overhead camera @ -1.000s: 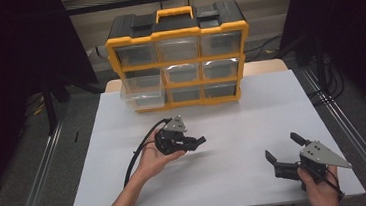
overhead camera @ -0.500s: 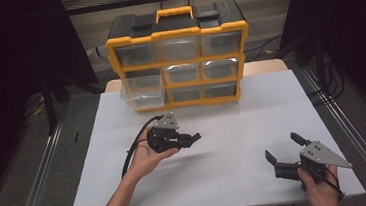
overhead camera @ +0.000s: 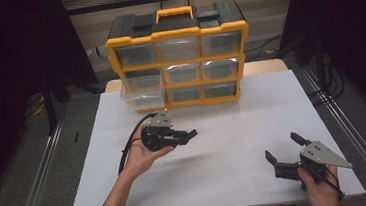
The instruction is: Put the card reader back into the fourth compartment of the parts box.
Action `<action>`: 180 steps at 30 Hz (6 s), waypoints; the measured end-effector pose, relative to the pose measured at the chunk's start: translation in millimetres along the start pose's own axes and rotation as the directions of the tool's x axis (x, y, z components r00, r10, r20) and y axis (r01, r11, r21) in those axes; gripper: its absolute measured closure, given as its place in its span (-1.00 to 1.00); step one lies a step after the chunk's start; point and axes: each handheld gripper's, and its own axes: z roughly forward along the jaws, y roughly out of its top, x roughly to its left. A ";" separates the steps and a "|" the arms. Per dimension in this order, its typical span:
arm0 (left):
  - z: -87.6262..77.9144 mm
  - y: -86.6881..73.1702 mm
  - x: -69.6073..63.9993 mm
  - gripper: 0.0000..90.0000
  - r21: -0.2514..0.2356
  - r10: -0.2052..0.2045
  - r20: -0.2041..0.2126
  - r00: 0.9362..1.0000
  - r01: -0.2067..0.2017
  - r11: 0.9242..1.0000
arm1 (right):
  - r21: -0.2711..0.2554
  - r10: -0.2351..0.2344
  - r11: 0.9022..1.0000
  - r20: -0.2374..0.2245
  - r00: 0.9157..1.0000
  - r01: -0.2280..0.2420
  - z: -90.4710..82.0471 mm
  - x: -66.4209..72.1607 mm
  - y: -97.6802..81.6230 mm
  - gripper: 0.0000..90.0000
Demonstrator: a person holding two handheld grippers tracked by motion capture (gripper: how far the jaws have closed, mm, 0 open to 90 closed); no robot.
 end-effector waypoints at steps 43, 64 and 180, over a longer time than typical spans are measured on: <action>-77.4 16.7 3.4 0.64 -0.144 0.013 -0.112 0.994 -0.029 0.989 | -0.003 -0.003 1.000 0.010 1.000 0.003 0.2 -0.4 0.3 -0.97; -93.7 33.0 15.1 0.64 -0.127 0.011 -0.155 0.988 -0.031 0.991 | -0.003 0.007 1.000 -0.009 1.000 -0.007 6.1 1.4 1.2 -0.97; -87.2 77.5 125.8 0.34 0.189 -0.096 -0.346 0.933 0.170 0.967 | -0.009 -0.003 1.000 -0.011 1.000 0.003 1.9 -0.2 0.7 -0.98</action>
